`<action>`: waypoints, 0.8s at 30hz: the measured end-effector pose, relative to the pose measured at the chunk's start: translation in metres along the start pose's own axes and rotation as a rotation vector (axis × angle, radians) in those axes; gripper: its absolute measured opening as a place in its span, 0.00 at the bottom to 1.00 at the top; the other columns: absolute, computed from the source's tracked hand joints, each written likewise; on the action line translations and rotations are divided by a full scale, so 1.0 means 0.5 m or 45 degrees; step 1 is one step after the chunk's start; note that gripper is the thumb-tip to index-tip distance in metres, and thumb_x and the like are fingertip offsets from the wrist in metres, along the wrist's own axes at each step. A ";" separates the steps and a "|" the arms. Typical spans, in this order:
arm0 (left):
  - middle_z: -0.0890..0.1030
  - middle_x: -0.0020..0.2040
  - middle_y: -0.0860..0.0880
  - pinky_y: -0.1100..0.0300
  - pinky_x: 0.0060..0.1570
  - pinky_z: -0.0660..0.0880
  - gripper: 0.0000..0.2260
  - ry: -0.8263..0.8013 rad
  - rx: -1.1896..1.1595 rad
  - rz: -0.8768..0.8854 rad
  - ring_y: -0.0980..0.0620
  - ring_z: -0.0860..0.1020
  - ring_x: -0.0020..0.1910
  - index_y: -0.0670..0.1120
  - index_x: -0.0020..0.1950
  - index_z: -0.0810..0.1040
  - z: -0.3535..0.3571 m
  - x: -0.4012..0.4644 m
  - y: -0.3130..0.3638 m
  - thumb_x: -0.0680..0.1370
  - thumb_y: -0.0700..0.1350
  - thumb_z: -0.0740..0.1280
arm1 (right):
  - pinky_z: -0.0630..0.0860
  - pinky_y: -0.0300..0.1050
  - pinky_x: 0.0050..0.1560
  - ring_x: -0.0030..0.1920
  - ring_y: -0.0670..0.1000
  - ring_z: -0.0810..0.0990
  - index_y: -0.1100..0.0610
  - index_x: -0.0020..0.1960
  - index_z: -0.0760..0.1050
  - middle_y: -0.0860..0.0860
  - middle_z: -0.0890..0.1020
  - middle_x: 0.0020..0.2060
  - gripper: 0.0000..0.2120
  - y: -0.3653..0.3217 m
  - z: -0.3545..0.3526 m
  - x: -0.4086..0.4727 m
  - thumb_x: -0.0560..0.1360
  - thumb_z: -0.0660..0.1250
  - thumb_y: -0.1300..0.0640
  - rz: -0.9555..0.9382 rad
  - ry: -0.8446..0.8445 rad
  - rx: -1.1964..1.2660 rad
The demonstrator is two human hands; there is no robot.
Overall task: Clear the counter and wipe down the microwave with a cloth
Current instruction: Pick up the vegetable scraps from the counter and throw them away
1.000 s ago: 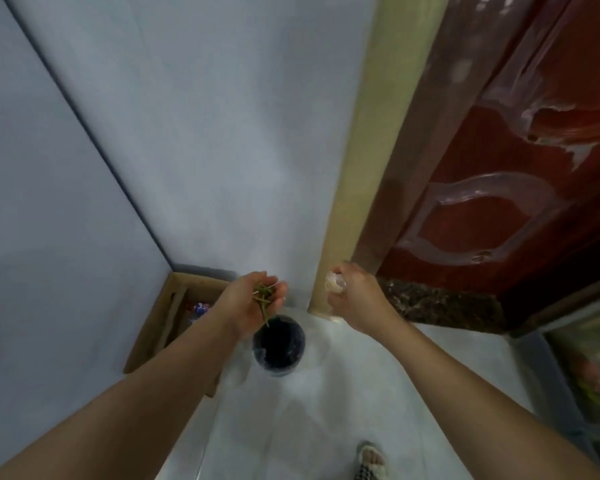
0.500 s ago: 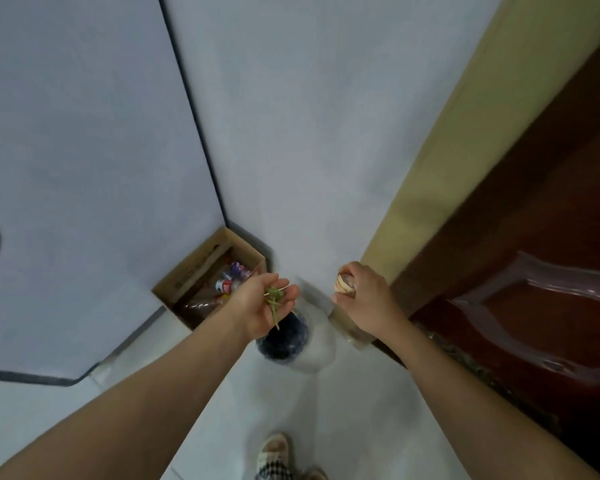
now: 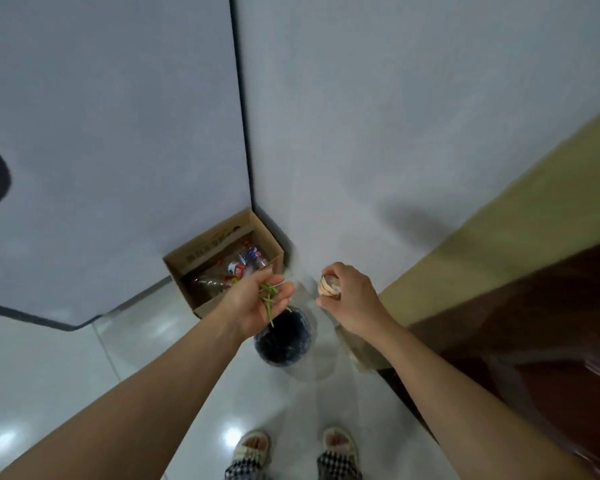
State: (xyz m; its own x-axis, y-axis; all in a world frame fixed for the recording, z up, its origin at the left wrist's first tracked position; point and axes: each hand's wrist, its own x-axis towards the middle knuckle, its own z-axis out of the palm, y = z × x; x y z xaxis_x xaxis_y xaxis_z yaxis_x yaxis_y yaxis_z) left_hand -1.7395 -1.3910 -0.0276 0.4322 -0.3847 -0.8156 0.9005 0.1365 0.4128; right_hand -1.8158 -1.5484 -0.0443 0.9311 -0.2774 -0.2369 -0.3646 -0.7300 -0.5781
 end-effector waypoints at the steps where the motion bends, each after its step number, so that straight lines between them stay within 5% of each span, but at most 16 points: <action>1: 0.77 0.40 0.45 0.64 0.35 0.75 0.12 0.025 -0.020 0.007 0.54 0.79 0.31 0.42 0.43 0.73 0.000 0.011 -0.005 0.82 0.45 0.56 | 0.72 0.46 0.55 0.54 0.54 0.76 0.57 0.58 0.72 0.54 0.77 0.54 0.19 0.010 0.005 0.012 0.70 0.72 0.57 -0.023 -0.032 0.004; 3: 0.78 0.40 0.45 0.64 0.31 0.77 0.11 0.080 -0.090 0.027 0.55 0.80 0.29 0.43 0.43 0.72 -0.003 0.034 -0.021 0.82 0.46 0.57 | 0.72 0.43 0.52 0.53 0.53 0.76 0.57 0.57 0.72 0.54 0.77 0.53 0.18 0.033 0.018 0.036 0.70 0.73 0.57 -0.083 -0.107 0.008; 8: 0.79 0.43 0.43 0.58 0.46 0.75 0.10 0.260 -0.306 0.047 0.52 0.79 0.40 0.41 0.46 0.73 -0.029 0.111 -0.088 0.82 0.45 0.57 | 0.70 0.40 0.50 0.53 0.52 0.75 0.55 0.59 0.71 0.51 0.77 0.55 0.21 0.103 0.087 0.083 0.69 0.74 0.55 -0.163 -0.279 -0.025; 24: 0.79 0.42 0.43 0.61 0.40 0.76 0.11 0.349 -0.307 0.089 0.51 0.79 0.40 0.42 0.44 0.73 -0.261 0.561 -0.330 0.82 0.44 0.56 | 0.66 0.37 0.52 0.58 0.53 0.75 0.58 0.61 0.72 0.53 0.77 0.57 0.23 0.402 0.527 0.235 0.68 0.75 0.61 -0.229 -0.425 -0.072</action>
State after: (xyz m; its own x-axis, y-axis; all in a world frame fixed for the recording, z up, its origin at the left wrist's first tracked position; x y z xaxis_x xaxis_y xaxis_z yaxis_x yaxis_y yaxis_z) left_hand -1.7607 -1.4023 -0.3778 0.4603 -0.1129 -0.8806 0.8396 0.3777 0.3904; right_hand -1.7829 -1.5631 -0.3937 0.9214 0.0700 -0.3822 -0.1857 -0.7846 -0.5915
